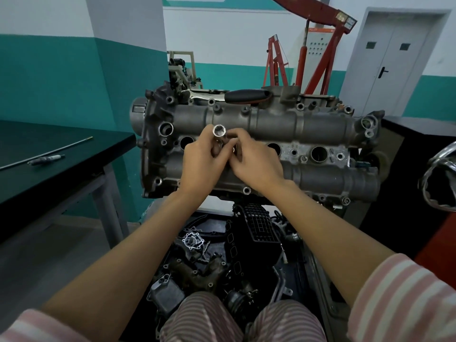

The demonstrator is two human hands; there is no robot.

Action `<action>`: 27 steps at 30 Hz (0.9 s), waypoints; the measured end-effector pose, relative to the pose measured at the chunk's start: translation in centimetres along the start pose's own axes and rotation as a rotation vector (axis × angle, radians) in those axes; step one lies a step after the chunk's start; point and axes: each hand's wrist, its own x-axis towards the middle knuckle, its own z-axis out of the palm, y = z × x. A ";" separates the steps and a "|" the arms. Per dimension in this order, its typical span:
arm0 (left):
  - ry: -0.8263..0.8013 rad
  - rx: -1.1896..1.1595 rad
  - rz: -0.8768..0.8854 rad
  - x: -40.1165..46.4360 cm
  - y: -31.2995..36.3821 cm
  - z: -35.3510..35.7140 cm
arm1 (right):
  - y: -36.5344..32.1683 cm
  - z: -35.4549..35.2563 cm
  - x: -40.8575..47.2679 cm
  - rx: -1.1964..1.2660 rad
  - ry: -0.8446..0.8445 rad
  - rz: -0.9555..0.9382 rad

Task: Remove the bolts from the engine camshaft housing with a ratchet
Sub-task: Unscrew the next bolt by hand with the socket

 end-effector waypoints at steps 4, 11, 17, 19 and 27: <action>0.023 -0.023 -0.026 0.1 0.3 0.2 | 0.1 0.1 0.2 -0.005 0.012 0.053; -0.042 0.013 0.058 -0.1 0.0 -0.3 | 0.0 0.0 -0.2 -0.078 0.012 -0.071; 0.014 -0.058 -0.034 -0.1 0.2 0.1 | 0.0 -0.2 0.0 0.028 -0.008 0.049; 0.009 -0.059 -0.023 -0.1 0.3 0.0 | 0.1 -0.2 0.0 0.022 0.001 0.040; -0.037 -0.009 0.025 0.0 0.1 -0.4 | 0.1 0.0 -0.2 -0.041 0.024 -0.061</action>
